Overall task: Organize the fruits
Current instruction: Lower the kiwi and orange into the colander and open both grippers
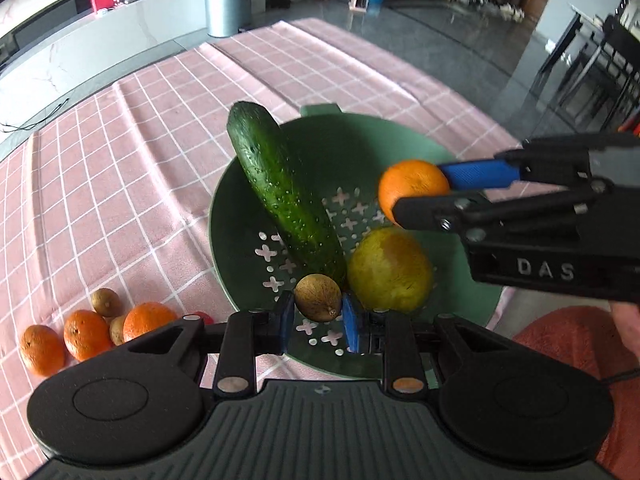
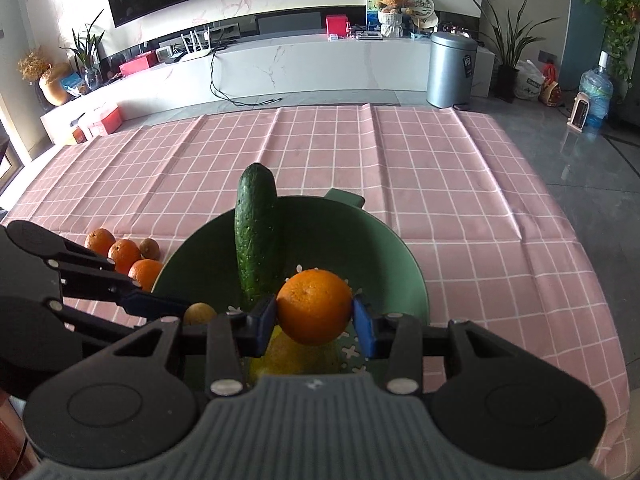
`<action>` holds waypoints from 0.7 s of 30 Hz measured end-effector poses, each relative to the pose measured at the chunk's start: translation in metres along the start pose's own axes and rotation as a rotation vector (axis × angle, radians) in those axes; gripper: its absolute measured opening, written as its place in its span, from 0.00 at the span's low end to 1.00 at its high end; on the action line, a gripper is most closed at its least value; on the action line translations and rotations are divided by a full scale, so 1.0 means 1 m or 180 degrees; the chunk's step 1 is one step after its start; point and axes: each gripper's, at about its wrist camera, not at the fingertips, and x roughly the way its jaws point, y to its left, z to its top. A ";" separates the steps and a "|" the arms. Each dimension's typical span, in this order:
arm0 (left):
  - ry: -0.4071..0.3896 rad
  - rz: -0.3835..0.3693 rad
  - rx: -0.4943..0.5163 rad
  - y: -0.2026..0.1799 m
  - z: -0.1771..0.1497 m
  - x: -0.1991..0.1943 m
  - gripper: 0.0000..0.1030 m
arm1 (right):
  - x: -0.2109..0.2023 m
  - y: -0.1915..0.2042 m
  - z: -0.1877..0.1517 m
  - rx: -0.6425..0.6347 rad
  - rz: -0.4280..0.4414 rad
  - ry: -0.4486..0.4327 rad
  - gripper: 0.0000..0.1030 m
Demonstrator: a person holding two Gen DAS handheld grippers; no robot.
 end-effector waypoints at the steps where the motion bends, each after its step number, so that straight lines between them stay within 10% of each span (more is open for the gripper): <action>1: 0.0042 0.0014 0.0034 0.000 0.001 0.003 0.28 | 0.005 -0.002 0.002 0.0019 0.0027 0.0025 0.37; 21: 0.0129 0.0098 0.0140 0.003 0.010 0.009 0.31 | 0.064 -0.015 0.012 0.0259 0.0150 0.0315 0.37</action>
